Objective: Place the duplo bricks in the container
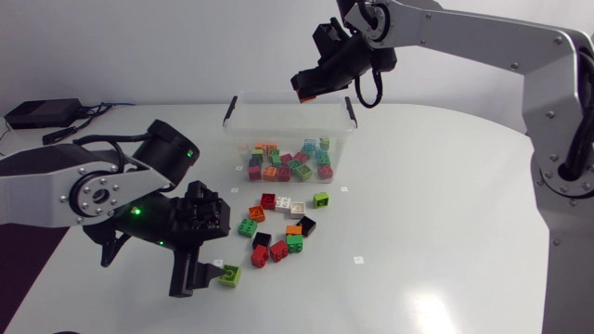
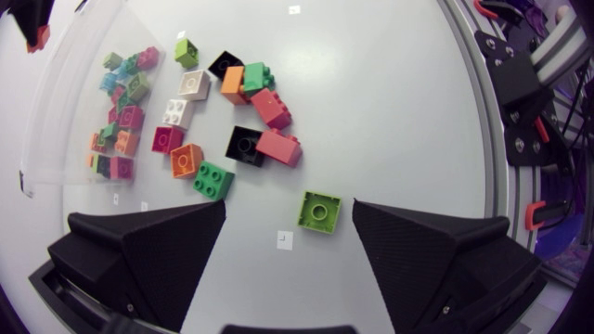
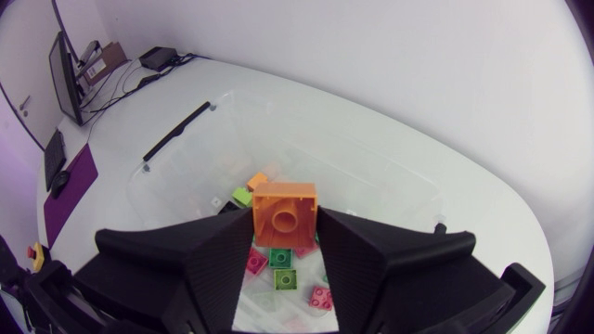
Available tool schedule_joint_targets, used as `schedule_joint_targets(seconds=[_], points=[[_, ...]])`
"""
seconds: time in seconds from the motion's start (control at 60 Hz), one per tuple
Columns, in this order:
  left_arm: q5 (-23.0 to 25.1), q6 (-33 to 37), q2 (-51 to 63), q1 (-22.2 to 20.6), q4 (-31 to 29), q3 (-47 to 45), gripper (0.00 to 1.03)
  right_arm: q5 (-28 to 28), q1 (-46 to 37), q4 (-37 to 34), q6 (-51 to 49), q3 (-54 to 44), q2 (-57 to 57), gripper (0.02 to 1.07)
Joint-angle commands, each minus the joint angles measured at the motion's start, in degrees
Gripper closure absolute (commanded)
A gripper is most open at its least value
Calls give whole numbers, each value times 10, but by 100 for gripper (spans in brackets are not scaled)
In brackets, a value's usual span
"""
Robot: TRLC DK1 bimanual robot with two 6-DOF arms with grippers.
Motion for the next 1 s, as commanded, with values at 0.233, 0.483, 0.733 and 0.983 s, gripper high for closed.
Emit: schedule_joint_targets(seconds=[0.233,0.483,0.733,0.983], points=[[-21,76,72,-26,-12,-17,9,15,9,4,13,-23,-23,7],[-34,92,129,-29,-7,-10,16,9,23,57,2,-233,-184,7],[-34,99,145,-24,3,-19,25,17,31,73,2,-401,-300,7],[-34,101,155,-19,15,-25,44,72,56,80,34,-512,-338,7]])
